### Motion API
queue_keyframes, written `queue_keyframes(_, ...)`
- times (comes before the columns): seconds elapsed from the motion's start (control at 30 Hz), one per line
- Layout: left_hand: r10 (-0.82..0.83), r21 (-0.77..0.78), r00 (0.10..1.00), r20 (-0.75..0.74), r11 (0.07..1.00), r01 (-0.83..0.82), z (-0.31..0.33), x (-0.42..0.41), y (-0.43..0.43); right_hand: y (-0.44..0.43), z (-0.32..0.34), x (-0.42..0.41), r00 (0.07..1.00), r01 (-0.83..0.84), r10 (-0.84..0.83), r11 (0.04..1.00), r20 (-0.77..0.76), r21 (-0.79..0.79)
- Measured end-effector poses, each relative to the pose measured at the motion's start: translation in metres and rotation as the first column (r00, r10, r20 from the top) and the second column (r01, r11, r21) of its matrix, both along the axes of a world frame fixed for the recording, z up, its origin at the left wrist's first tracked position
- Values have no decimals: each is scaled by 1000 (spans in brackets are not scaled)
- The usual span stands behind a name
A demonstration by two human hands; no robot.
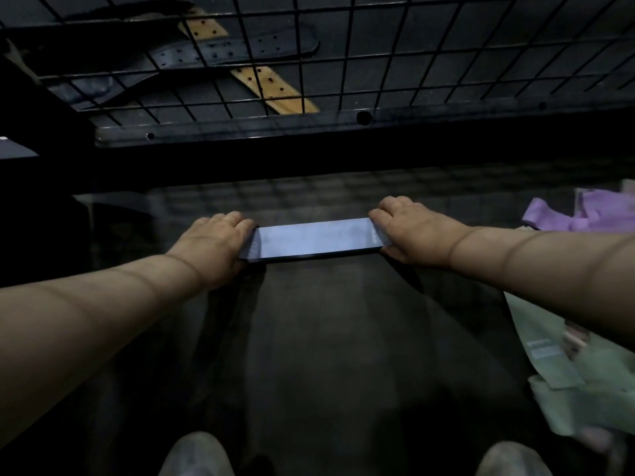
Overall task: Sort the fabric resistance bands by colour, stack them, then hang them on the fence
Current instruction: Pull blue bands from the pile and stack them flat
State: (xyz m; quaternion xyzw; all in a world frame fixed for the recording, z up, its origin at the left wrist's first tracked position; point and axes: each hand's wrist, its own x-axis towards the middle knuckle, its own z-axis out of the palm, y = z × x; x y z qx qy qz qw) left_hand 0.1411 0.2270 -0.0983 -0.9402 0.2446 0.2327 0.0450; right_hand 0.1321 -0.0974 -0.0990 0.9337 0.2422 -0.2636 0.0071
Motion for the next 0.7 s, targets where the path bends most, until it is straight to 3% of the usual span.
queue_keyframes(0.37,61,69,998,-25,996,-59,5,-4,-9,-17,-3,-4,999,34,-34,999,-2,-2)
queue_keyframes(0.57,60,0,998,-7,998,-60,11,-12,-31,-70,0,-27,924,381,-383,919,1,99)
queue_keyframes(0.7,55,-115,998,41,992,-50,19,-17,-66,-122,-9,-50,877,473,-446,866,178,-160)
